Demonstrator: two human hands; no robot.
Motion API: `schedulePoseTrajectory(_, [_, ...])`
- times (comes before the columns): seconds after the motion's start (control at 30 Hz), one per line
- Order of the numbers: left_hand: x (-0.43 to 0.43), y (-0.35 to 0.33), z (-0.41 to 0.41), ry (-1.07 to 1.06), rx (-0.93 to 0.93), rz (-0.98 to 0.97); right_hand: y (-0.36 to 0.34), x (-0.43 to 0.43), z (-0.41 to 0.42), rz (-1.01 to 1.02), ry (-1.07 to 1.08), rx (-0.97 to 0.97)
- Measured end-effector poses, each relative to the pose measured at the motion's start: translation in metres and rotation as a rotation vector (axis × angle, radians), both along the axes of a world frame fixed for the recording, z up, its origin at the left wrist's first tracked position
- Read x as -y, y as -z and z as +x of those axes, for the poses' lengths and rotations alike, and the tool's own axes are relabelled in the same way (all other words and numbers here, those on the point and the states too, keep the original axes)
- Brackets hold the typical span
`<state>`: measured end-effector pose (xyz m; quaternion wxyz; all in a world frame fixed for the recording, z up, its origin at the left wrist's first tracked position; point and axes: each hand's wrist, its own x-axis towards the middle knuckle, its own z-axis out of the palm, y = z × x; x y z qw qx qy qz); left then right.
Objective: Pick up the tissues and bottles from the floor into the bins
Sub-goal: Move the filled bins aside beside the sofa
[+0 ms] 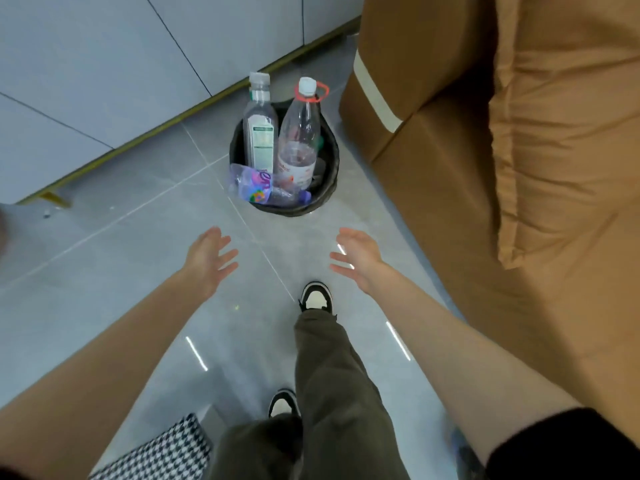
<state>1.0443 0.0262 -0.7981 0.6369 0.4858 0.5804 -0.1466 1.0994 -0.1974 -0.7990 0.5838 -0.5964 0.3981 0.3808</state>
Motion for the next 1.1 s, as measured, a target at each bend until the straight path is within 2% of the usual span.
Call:
schedulePoseTrajectory(0.2, [-0.034, 0.055, 0.078, 0.033, -0.103, 0.033, 0.053, -0.025, 0.067, -0.043, 0.019, -0.038])
schedulePoseTrajectory(0.4, [-0.058, 0.12, 0.139, 0.104, -0.079, 0.081, 0.122, -0.058, 0.106, -0.079, 0.034, -0.029])
schedulePoseTrajectory(0.57, [-0.08, 0.166, 0.178, 0.17, -0.039, 0.037, 0.172, -0.078, 0.121, -0.255, 0.072, 0.007])
schedulePoseTrajectory(0.63, [-0.083, 0.172, 0.186, 0.257, -0.023, 0.031, 0.187, -0.083, 0.12, -0.334, 0.063, 0.04])
schedulePoseTrajectory(0.83, [-0.079, 0.165, 0.187, 0.454, -0.059, 0.084, 0.181, -0.081, 0.101, -0.401, 0.116, 0.055])
schedulePoseTrajectory(1.1, [-0.045, 0.129, 0.162, 0.699, -0.072, 0.005, 0.144, -0.048, 0.036, -0.483, 0.273, 0.01])
